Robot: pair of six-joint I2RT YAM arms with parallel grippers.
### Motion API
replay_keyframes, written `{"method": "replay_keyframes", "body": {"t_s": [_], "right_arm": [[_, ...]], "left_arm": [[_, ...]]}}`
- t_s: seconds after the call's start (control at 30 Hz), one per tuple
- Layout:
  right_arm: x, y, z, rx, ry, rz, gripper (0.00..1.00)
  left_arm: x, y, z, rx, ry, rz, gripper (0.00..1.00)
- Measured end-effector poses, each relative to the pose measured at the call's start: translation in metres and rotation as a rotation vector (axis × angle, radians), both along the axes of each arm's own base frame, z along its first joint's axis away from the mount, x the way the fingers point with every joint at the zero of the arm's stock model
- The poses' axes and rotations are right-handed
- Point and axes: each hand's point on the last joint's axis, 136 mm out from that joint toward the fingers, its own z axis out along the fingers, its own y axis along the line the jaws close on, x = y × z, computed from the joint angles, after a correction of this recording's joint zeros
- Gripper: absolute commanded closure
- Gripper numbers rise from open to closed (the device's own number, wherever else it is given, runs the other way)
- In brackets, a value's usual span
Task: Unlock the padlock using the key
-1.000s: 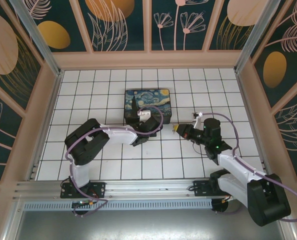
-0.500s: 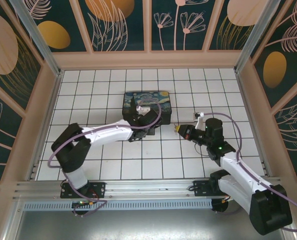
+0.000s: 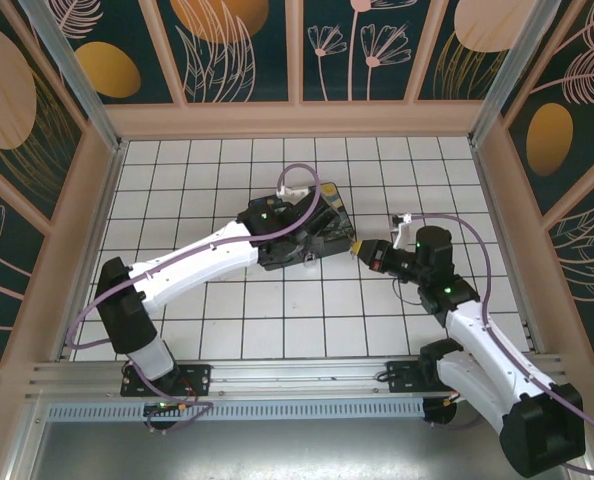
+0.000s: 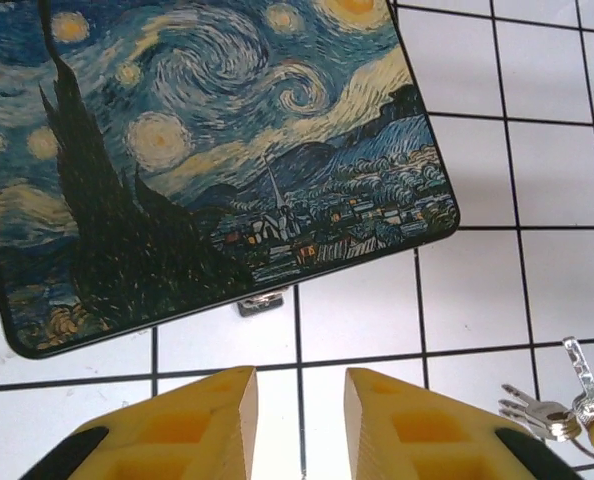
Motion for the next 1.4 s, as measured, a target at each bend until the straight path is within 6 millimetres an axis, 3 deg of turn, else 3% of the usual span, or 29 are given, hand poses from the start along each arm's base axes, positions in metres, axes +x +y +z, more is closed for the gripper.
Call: {"method": "replay_keyframes", "body": {"t_s": [0.07, 0.2, 0.37, 0.47, 0.77, 0.93, 1.07, 1.4], "right_arm": [[-0.001, 0.000, 0.001, 0.000, -0.002, 0.000, 0.96], [-0.002, -0.002, -0.006, -0.020, 0.013, -0.005, 0.96], [0.003, -0.017, -0.017, -0.064, 0.037, -0.052, 0.96], [0.007, -0.027, -0.024, -0.086, 0.056, -0.083, 0.96], [0.016, -0.039, -0.030, -0.112, 0.076, -0.113, 0.96], [0.018, -0.042, -0.029, -0.108, 0.075, -0.115, 0.96], [0.019, -0.044, -0.029, -0.109, 0.071, -0.112, 0.96], [0.018, -0.043, -0.028, -0.100, 0.070, -0.098, 0.96]], "left_arm": [[-0.001, 0.003, -0.008, 0.031, 0.015, 0.001, 0.59], [-0.021, 0.010, -0.059, 0.084, 0.112, 0.011, 0.36], [-0.050, -0.003, -0.127, 0.139, 0.193, 0.017, 0.35], [-0.047, -0.010, -0.148, 0.137, 0.187, 0.046, 0.35], [-0.008, -0.031, -0.164, 0.103, 0.064, 0.162, 0.40], [0.000, -0.028, -0.179, 0.135, 0.042, 0.219, 0.42], [0.006, -0.023, -0.175, 0.155, 0.003, 0.250, 0.42], [0.020, -0.014, -0.175, 0.167, -0.046, 0.307, 0.57]]}}
